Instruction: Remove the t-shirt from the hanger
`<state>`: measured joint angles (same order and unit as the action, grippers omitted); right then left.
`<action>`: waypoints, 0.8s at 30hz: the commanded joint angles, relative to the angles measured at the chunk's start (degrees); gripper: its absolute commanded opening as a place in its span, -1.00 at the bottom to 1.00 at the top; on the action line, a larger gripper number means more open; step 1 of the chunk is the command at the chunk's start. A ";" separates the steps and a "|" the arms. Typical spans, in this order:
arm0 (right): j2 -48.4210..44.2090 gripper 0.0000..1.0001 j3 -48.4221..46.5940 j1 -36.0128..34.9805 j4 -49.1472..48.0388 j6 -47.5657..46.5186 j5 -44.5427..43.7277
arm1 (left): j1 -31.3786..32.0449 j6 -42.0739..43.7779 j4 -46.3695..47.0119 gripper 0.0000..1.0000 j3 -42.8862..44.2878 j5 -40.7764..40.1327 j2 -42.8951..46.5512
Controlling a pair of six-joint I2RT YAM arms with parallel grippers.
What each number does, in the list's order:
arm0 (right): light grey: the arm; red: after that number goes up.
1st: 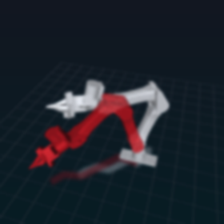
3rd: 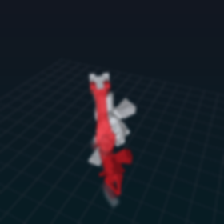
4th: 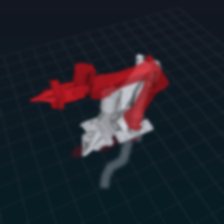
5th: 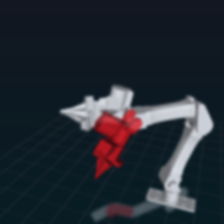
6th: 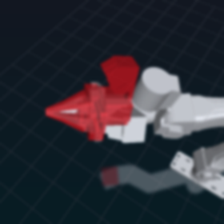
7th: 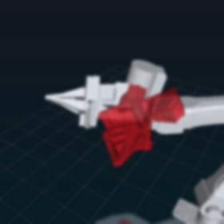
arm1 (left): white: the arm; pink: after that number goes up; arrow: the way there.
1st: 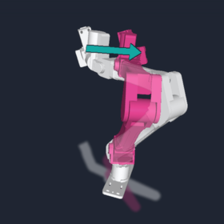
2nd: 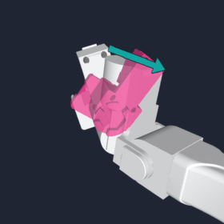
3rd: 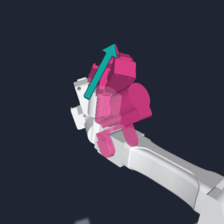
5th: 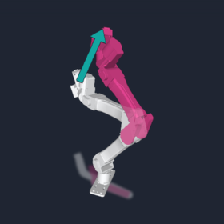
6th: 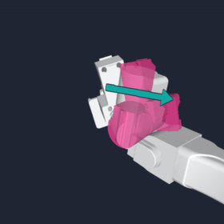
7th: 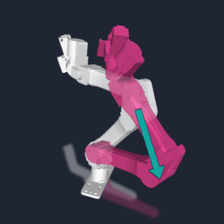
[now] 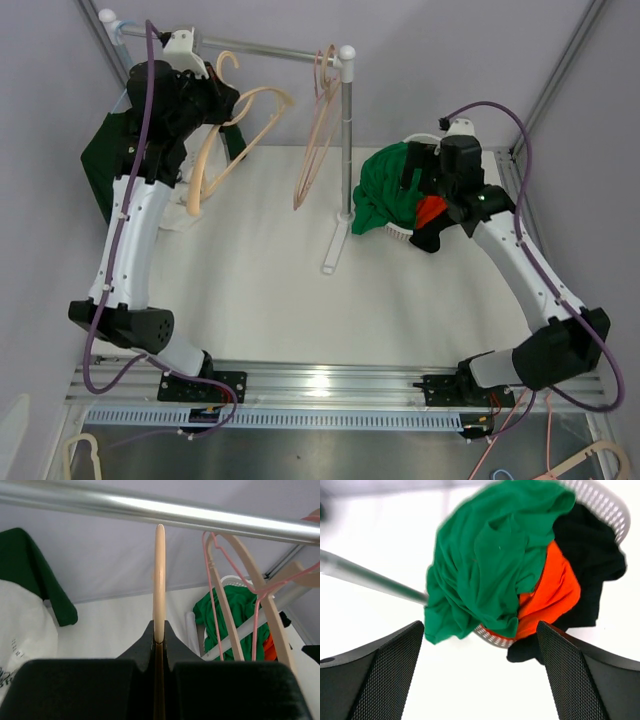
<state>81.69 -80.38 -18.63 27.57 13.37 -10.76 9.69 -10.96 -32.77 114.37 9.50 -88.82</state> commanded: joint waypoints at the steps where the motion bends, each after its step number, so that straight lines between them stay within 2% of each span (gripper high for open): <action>1: -6.17 0.99 2.24 0.35 -7.09 1.49 -2.15 | -0.38 0.95 10.35 -0.99 -1.07 5.62 0.31; 10: -11.38 0.97 3.47 0.35 -6.48 1.05 -1.28 | 1.81 1.02 18.00 -0.99 0.24 7.81 -2.40; 16: -12.08 0.97 3.74 0.35 -6.13 1.66 0.22 | 5.16 4.28 11.69 -0.99 13.31 5.10 -9.70; 24: -14.01 0.97 4.79 0.44 -5.95 0.87 -0.13 | 6.21 4.10 9.75 -0.99 17.12 5.80 -14.10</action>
<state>69.78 -75.77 -18.28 22.92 14.37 -10.92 15.42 -8.40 -22.85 127.81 15.22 -102.02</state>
